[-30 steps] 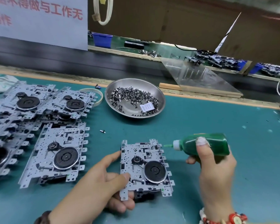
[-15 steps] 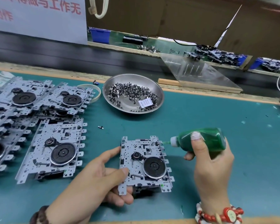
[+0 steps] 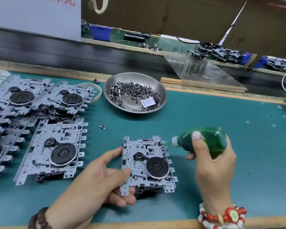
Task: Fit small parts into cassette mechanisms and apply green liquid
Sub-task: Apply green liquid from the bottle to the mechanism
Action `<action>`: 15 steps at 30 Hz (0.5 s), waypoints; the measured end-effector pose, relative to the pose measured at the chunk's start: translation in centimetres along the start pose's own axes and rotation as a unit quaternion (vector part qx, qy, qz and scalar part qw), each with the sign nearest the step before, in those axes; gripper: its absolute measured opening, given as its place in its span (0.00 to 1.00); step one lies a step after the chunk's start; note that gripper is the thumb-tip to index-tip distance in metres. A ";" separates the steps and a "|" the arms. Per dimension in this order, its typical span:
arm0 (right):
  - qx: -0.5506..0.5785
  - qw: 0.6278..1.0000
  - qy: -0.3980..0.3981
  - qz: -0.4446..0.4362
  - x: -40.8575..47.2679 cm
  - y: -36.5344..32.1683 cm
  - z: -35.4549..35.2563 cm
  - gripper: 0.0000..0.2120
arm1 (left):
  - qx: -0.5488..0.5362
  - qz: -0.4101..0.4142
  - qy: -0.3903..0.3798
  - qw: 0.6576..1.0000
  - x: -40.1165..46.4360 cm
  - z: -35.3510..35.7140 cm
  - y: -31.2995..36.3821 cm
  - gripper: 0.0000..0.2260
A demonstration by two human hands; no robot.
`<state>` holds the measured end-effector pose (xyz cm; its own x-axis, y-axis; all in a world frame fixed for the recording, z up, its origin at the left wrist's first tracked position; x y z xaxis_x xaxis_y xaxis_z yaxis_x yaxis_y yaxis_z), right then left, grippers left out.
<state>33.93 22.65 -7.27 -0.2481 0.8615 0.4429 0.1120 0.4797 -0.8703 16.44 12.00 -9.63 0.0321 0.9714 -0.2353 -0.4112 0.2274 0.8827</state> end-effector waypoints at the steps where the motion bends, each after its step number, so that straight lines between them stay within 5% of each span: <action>1: -0.003 1.000 0.000 -0.002 0.0 0.0 0.0 0.15 | 0.001 0.000 0.000 1.000 0.1 0.0 0.0 0.26; 15: -0.065 0.997 0.006 -0.046 -0.2 -0.1 0.1 0.11 | -0.001 -0.005 -0.003 1.000 0.0 0.0 0.0 0.24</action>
<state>33.90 22.42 -7.28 -0.2523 0.8142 0.5230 0.2138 0.5740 -0.7905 16.47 11.96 -9.63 0.0411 0.9696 -0.2412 -0.4135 0.2363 0.8793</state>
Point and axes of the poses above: each hand's wrist, its own x-axis towards the middle knuckle, its own z-axis out of the palm, y = z × x, the point moved 3 cm from there along x, towards the middle knuckle, and after that the axes turned 13 degrees about -y, right-handed, at the moved point
